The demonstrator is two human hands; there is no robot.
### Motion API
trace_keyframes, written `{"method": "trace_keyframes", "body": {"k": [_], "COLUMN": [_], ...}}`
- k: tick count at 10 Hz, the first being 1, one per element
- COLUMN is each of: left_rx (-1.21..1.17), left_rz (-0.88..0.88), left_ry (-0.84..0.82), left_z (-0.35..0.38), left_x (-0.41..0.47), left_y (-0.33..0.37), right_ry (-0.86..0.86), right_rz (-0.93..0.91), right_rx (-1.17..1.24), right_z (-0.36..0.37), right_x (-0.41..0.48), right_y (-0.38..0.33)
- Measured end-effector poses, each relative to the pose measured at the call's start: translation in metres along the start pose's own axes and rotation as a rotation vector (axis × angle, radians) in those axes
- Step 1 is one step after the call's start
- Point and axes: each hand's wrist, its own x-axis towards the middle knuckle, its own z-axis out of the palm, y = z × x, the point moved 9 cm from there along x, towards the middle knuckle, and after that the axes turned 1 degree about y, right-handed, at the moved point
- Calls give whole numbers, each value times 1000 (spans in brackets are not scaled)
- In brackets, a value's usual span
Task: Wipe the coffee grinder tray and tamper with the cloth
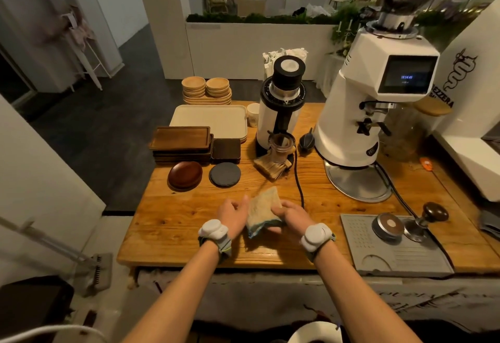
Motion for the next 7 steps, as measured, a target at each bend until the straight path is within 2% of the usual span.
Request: {"method": "trace_keyframes", "body": {"k": [1, 2, 3, 4, 5, 7], "left_rx": [-145, -419, -354, -241, -141, -25], "left_rz": [-161, -288, -241, -114, -75, 29], "left_ry": [-134, -249, -220, -199, -235, -112], "left_z": [16, 33, 32, 30, 34, 16], "left_x": [-1, -3, 3, 6, 3, 8], "left_y": [-16, -22, -25, -20, -18, 10], "right_ry": [-35, -11, 74, 182, 236, 265], "right_rz": [0, 15, 46, 4, -76, -72], "right_rx": [37, 15, -105, -428, -663, -958], "right_z": [-1, -6, -17, -32, -37, -43], "right_x": [1, 1, 2, 5, 10, 15], "right_y": [3, 6, 9, 5, -4, -35]}}
